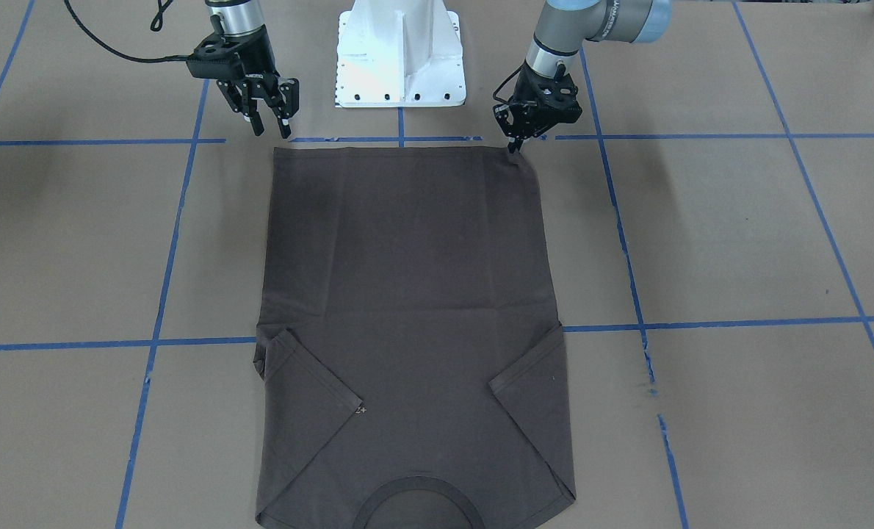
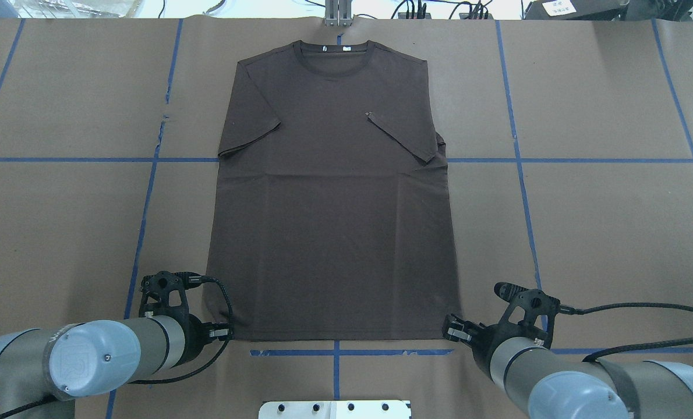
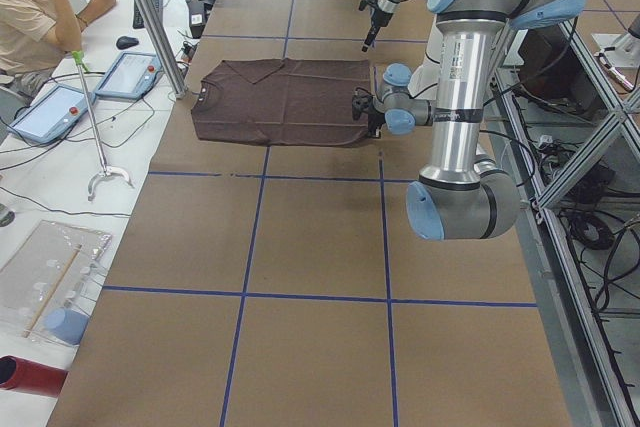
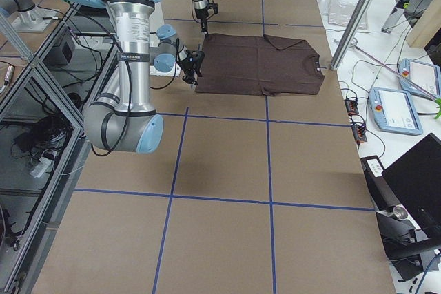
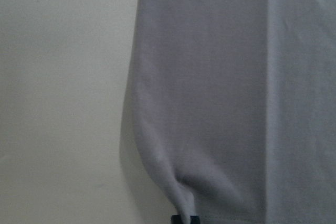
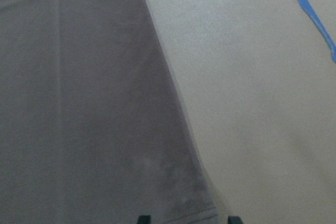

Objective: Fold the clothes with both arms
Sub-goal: 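Pinch the hem corners with both grippers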

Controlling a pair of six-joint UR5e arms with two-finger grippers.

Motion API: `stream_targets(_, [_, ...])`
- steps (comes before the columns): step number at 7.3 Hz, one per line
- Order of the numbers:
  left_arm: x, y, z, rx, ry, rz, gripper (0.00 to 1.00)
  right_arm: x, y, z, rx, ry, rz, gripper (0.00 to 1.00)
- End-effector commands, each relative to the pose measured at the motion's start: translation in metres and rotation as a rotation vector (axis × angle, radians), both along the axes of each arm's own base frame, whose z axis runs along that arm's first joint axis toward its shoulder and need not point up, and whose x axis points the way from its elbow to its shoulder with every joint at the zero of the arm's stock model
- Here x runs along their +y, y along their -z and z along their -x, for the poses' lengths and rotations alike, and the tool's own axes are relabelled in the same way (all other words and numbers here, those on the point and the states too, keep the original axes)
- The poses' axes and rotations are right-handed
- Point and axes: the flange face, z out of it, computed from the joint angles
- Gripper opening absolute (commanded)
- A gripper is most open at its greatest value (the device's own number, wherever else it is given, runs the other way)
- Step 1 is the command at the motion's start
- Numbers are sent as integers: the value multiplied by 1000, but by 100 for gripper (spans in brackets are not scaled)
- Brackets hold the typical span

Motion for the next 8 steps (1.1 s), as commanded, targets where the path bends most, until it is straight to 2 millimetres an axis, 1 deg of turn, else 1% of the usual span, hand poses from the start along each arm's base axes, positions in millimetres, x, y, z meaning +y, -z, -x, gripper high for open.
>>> stream_targets(1, [-1,3,1,6,0,0,0,9,-12,34,55,-12,-4,59])
stream_targets(3, [-1,3,1,8,0,0,0,7,-16,33,70,-8,-9,60])
stream_targets(6, [-1,3,1,9,0,-1,0,9,-32,40,106,-6,-10,60])
stream_targets(7, [-1,3,1,9,0,-1,0,9,-30,41,101,-4,-10,58])
stream_targets(8, [-1,3,1,9,0,-1,0,9,-29,42,98,-7,-9,51])
